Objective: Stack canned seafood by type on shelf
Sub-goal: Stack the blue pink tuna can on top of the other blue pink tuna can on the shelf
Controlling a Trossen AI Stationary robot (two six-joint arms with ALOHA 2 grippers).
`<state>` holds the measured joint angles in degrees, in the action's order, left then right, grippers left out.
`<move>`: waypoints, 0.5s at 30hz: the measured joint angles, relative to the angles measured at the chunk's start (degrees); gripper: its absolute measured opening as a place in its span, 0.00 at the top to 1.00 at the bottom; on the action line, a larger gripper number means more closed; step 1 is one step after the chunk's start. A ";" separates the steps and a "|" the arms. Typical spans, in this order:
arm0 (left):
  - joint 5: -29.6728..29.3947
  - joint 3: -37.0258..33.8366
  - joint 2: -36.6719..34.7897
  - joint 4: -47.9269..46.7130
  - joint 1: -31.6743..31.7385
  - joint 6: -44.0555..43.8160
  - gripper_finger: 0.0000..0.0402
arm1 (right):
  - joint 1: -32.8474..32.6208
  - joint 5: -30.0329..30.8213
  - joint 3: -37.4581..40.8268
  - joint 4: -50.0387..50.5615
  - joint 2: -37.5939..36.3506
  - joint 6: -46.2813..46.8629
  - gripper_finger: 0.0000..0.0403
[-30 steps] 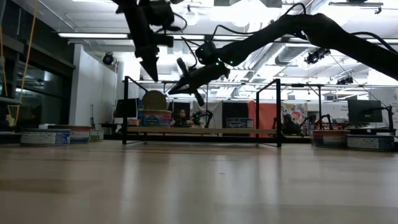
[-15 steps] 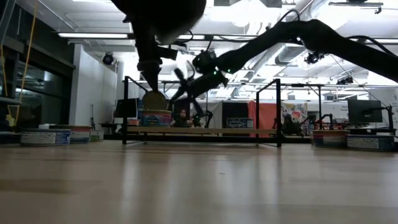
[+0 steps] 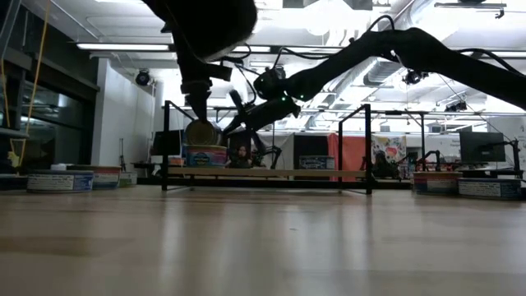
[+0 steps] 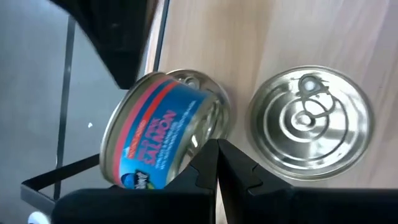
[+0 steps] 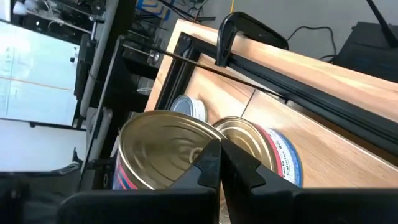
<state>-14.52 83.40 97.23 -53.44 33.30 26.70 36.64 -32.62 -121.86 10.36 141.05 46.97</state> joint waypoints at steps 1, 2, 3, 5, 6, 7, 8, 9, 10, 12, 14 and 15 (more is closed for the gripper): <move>0.02 0.00 0.00 0.01 0.44 0.00 1.00 | 0.00 -0.17 0.00 -0.60 0.02 -0.22 1.00; 0.04 0.02 0.00 0.06 0.85 0.00 1.00 | 0.03 -0.49 0.00 -1.45 0.02 -0.17 1.00; 0.05 0.00 0.00 0.10 1.24 0.02 1.00 | 0.07 -0.71 0.00 -2.16 0.02 0.39 1.00; 0.05 0.02 0.28 0.31 1.63 0.45 1.00 | 0.11 -0.92 -0.02 -2.51 0.00 0.75 1.00; 0.04 0.02 0.39 0.35 1.66 0.68 1.00 | 0.14 -0.92 -0.02 -2.42 0.00 0.76 1.00; 0.02 0.02 0.44 0.32 1.68 0.97 1.00 | 0.17 -0.92 -0.02 -2.34 0.00 0.76 1.00; 0.05 0.02 0.44 0.42 1.65 1.38 1.00 | 0.17 -0.92 -0.01 -2.31 0.00 0.76 1.00; 0.09 0.02 0.56 0.69 1.61 1.98 1.00 | 0.17 -0.94 -0.02 -2.37 0.00 0.76 1.00; 0.10 0.13 0.88 0.98 1.53 2.65 1.00 | 0.17 -0.95 -0.02 -2.50 0.00 0.75 1.00; 0.10 0.02 1.39 0.83 1.48 3.50 1.00 | 0.17 -1.03 -0.02 -2.55 0.00 0.65 1.00; -0.18 0.01 2.20 1.27 1.35 3.62 1.00 | 0.17 -1.05 -0.01 -2.89 0.00 0.63 1.00; -0.28 0.02 2.31 1.10 1.31 3.49 1.00 | 0.17 -1.12 -0.01 -3.13 0.00 0.63 1.00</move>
<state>-14.80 83.42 99.54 -52.34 34.62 30.18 36.82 -33.73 -121.87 7.23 141.05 47.59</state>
